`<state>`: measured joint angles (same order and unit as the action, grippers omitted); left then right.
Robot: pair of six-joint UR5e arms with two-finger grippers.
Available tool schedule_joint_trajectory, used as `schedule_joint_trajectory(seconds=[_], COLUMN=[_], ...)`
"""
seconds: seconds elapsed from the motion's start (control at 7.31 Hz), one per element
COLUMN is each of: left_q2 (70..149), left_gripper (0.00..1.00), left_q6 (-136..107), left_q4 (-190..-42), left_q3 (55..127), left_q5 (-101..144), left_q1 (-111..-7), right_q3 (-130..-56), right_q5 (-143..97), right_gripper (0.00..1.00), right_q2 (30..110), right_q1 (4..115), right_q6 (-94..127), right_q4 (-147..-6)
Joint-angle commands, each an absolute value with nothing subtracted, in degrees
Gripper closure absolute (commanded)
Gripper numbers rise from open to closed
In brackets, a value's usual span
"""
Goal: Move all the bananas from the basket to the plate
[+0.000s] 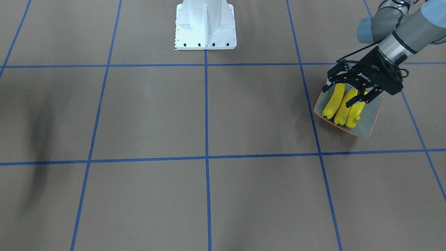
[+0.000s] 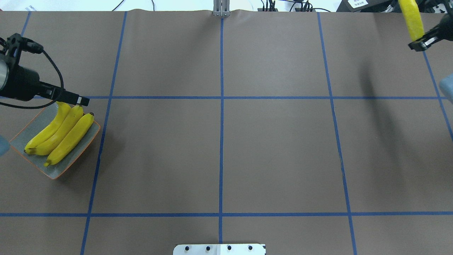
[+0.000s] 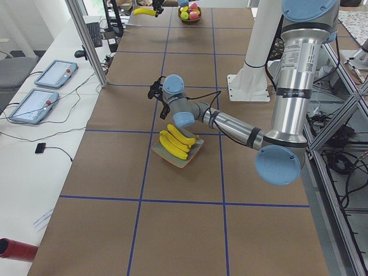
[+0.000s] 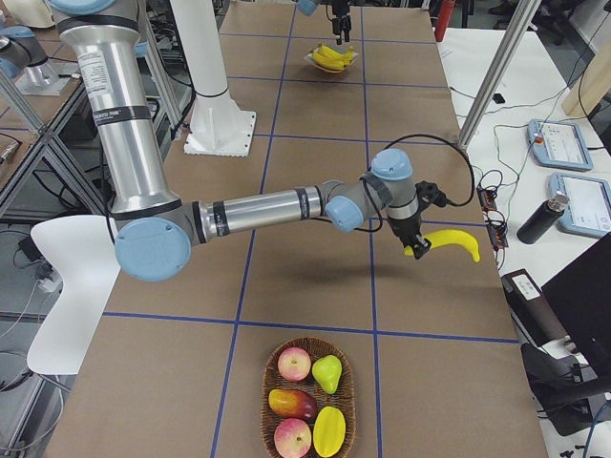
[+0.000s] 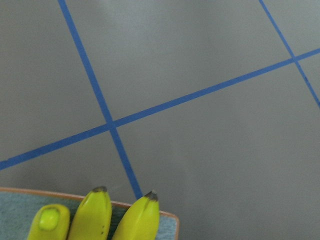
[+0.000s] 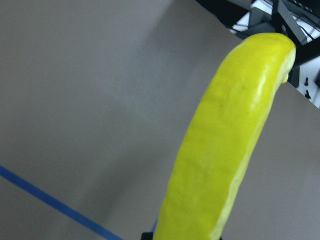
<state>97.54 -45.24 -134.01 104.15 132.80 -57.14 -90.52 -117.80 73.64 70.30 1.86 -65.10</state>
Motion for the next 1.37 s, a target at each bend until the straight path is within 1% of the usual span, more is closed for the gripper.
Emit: schedule_joint_trajectory(seconds=[0.0, 0.14, 0.41, 0.55, 0.68, 1.23], left_q2=[103.5, 105.8, 110.5, 112.0, 112.8, 112.9], left_gripper=[0.0, 0.0, 0.0, 0.0, 0.0, 0.0], left_q6=[-52.3, -55.5, -66.0, -71.1, -71.9, -73.9], left_q4=[-133.9, -133.9, -134.0, -134.2, -134.2, -134.2], left_q3=[103.4, 103.4, 103.4, 103.7, 103.6, 103.9], left_q5=[132.9, 132.9, 132.7, 132.5, 132.5, 132.5], left_q1=[-57.0, -57.0, -56.1, -56.1, -56.0, -56.0], right_q3=[-93.6, -95.4, -101.3, -101.7, -101.6, -102.1], right_q5=[-117.0, -115.7, -105.1, -99.4, -97.1, -96.3], right_gripper=[1.0, 1.0, 1.0, 1.0, 1.0, 1.0], right_q2=[66.6, 65.8, 64.9, 61.3, 59.3, 58.9], right_q1=[62.3, 59.5, 51.0, 46.1, 43.7, 41.0], right_q6=[4.6, 16.0, 18.0, 18.0, 18.1, 18.6], right_q4=[-65.0, -64.9, -64.2, -64.3, -64.4, -65.4])
